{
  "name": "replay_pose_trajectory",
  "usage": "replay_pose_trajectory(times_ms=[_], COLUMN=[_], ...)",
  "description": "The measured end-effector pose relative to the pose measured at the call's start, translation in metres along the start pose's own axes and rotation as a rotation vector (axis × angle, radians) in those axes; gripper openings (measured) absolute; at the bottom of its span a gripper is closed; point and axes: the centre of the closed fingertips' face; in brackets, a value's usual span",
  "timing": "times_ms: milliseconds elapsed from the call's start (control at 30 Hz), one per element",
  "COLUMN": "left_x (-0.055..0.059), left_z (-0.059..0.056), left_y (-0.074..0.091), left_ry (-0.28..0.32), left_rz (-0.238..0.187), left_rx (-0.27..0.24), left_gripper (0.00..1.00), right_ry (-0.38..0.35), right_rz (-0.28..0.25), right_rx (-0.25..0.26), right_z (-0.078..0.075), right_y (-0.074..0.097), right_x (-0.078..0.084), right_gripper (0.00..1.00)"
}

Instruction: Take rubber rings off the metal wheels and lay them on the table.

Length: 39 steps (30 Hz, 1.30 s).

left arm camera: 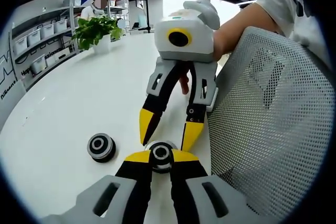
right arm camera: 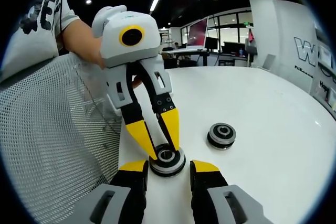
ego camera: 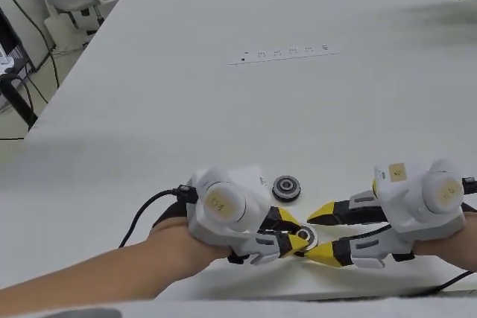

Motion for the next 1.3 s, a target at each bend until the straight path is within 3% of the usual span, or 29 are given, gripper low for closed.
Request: replay_pose_trajectory(times_ms=[267,1300], left_x=[0.0001,-0.0016], left_z=[0.0001,-0.0035], left_y=[-0.0001,-0.0017], left_ry=[0.0,-0.006], left_rz=[0.001,-0.002], left_rx=[-0.001,0.01], left_gripper=[0.07,0.07], right_ry=[-0.01,0.029], right_rz=[0.003,0.017], right_rx=[-0.003,0.019], right_z=[0.0036,0.0051], right_y=[0.0013,0.0088], right_x=[-0.0003,0.0033], right_gripper=[0.24,0.21])
Point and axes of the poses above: the centre of the closed fingertips' face, and the gripper's own axes: y roughly backward along the fingers, z roughly to its left, x roughly out of its underside, and after that the axes turned 12 degrees about x, right-handed
